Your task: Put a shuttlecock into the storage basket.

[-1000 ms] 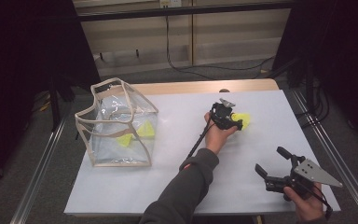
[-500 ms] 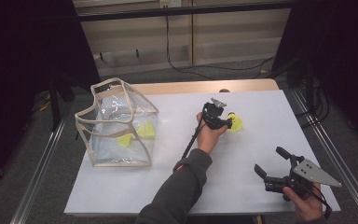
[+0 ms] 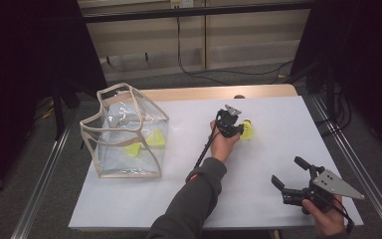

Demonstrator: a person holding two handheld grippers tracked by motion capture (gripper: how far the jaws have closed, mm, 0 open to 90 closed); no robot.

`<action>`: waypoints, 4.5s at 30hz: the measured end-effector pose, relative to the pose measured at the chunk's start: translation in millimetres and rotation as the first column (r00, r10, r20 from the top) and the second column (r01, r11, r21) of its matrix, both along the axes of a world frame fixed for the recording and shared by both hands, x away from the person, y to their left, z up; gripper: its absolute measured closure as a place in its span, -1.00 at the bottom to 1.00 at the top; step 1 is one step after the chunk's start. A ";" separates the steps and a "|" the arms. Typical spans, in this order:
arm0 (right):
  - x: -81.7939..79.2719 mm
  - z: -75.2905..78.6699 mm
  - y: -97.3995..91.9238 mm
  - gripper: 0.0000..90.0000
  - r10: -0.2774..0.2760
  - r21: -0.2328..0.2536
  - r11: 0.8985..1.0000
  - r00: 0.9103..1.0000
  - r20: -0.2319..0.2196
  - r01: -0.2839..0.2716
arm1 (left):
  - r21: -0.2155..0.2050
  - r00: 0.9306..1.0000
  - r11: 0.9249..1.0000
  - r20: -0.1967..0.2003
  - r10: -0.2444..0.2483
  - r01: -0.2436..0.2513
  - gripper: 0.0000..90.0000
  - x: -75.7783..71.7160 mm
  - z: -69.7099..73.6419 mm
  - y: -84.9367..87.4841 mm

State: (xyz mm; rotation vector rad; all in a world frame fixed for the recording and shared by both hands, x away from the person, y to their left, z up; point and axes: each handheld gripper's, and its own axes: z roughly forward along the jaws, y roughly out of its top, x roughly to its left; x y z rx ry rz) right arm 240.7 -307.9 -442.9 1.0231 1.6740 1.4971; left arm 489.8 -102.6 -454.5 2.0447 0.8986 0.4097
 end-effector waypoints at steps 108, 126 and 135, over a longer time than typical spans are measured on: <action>0.6 -0.4 2.0 -0.96 -0.006 -0.015 1.000 1.000 0.000 0.006 | -0.131 0.956 0.973 -0.197 -0.216 0.192 0.94 -47.7 111.6 130.9; 0.9 -0.6 2.9 -0.96 -0.003 -0.023 1.000 1.000 0.000 0.003 | -0.108 0.956 0.975 -0.203 -0.213 0.195 0.94 -47.9 121.7 142.0; 1.2 -0.4 3.4 -0.96 0.001 -0.021 1.000 1.000 0.001 -0.001 | -0.106 0.956 0.977 -0.212 -0.204 0.185 0.94 -48.1 128.6 149.3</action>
